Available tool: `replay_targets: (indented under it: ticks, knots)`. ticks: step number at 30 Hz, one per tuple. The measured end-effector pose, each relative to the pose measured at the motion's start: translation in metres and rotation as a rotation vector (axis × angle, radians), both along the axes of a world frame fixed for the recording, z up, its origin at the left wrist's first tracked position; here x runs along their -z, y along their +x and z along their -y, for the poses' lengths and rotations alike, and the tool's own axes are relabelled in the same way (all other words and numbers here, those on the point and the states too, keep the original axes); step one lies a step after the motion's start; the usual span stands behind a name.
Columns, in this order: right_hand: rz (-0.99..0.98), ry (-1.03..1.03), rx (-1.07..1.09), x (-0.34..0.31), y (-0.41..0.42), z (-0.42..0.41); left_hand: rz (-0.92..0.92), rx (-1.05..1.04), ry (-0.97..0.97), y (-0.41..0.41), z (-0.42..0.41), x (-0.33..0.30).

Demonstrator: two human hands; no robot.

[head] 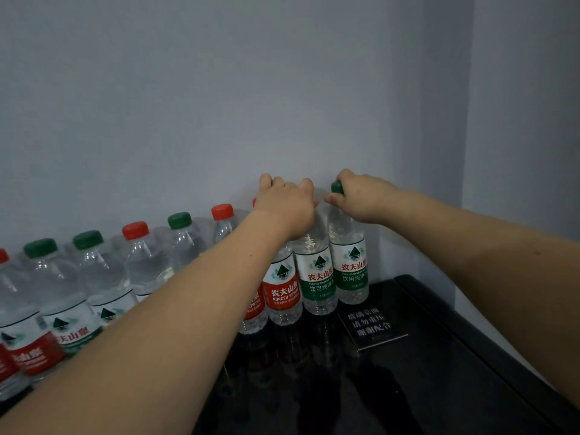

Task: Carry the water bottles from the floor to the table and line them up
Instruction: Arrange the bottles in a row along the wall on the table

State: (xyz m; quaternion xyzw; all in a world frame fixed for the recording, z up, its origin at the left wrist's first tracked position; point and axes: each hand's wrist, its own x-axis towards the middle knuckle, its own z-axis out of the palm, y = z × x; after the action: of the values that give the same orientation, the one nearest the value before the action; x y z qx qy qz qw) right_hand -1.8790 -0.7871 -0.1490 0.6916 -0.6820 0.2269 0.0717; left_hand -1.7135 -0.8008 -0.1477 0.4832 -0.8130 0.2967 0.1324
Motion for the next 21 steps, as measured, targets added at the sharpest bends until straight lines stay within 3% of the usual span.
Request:
replay_targets:
  ticks: [13, 21]
  knots:
    - [0.052, -0.017, -0.010, 0.004, 0.002, -0.002, -0.103, -0.010, -0.072, -0.002, -0.008, 0.017]
    - [0.361, -0.145, -0.111, 0.011, 0.003, -0.034, -0.298, -0.002, -0.197, 0.012, -0.031, 0.033]
